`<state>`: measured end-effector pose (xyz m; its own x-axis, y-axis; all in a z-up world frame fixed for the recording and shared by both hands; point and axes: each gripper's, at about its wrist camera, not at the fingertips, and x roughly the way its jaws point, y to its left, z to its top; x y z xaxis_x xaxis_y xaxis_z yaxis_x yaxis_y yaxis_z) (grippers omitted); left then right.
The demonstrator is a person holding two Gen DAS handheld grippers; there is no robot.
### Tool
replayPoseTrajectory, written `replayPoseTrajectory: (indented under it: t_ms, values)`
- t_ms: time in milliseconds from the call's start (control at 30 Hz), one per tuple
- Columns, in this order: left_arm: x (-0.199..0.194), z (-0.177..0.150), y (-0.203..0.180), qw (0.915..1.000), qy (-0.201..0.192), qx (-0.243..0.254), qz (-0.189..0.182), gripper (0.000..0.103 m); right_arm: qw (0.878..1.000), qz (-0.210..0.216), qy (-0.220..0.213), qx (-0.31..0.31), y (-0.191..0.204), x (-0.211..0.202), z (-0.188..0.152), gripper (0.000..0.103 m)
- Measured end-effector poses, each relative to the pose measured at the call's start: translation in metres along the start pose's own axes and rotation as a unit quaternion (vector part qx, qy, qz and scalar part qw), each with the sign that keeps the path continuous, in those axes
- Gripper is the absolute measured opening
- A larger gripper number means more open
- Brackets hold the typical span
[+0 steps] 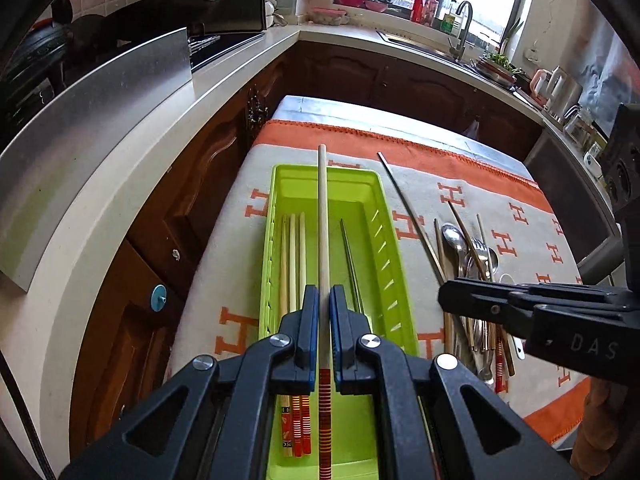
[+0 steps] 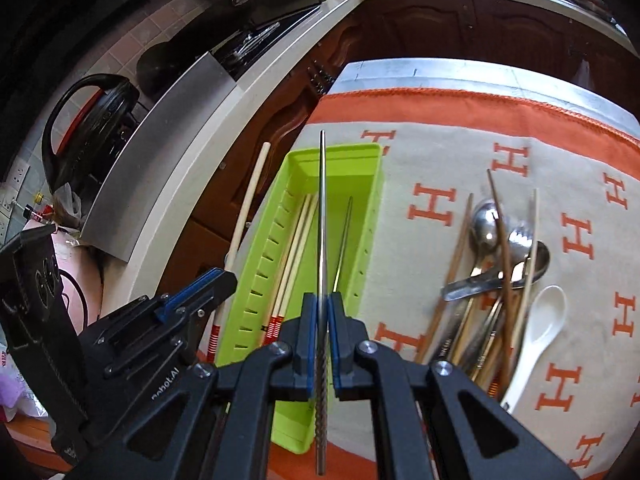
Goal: Organize utensils
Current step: 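Carry both chopsticks into the green tray and open both tools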
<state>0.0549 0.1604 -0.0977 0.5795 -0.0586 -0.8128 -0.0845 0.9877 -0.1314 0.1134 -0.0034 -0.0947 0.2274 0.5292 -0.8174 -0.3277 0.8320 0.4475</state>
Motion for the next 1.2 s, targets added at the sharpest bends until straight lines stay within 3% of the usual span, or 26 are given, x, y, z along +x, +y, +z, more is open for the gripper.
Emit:
replayPoseTrajectory:
  t_ms: [200,300,500,767,933,1200]
  values:
    - [0.015,-0.003,0.005,0.9998,0.015,-0.002,-0.011,0.005,1.0,-0.005,0.022,0.016,0.01,0.032,0.004,0.006]
    - [0.016,-0.002,0.006,0.9999,0.011,0.003,-0.004,0.016,0.999,-0.007,0.026,0.027,0.009,0.038,0.005,0.007]
    - [0.015,-0.002,0.007,0.9999,0.01,0.002,-0.003,0.023,0.999,-0.014,0.025,0.033,0.004,0.039,0.004,0.006]
    - [0.008,-0.001,-0.001,0.9999,0.004,0.015,-0.004,0.028,0.999,-0.027,0.017,0.018,-0.004,0.027,0.0,0.006]
    - [0.003,-0.001,-0.009,0.9997,0.001,0.023,-0.004,0.04,0.999,-0.033,0.01,0.018,-0.014,0.015,-0.004,0.006]
    - [-0.004,0.001,-0.027,0.9992,-0.002,0.039,-0.012,0.043,0.999,-0.039,-0.011,0.034,-0.044,-0.015,-0.011,0.006]
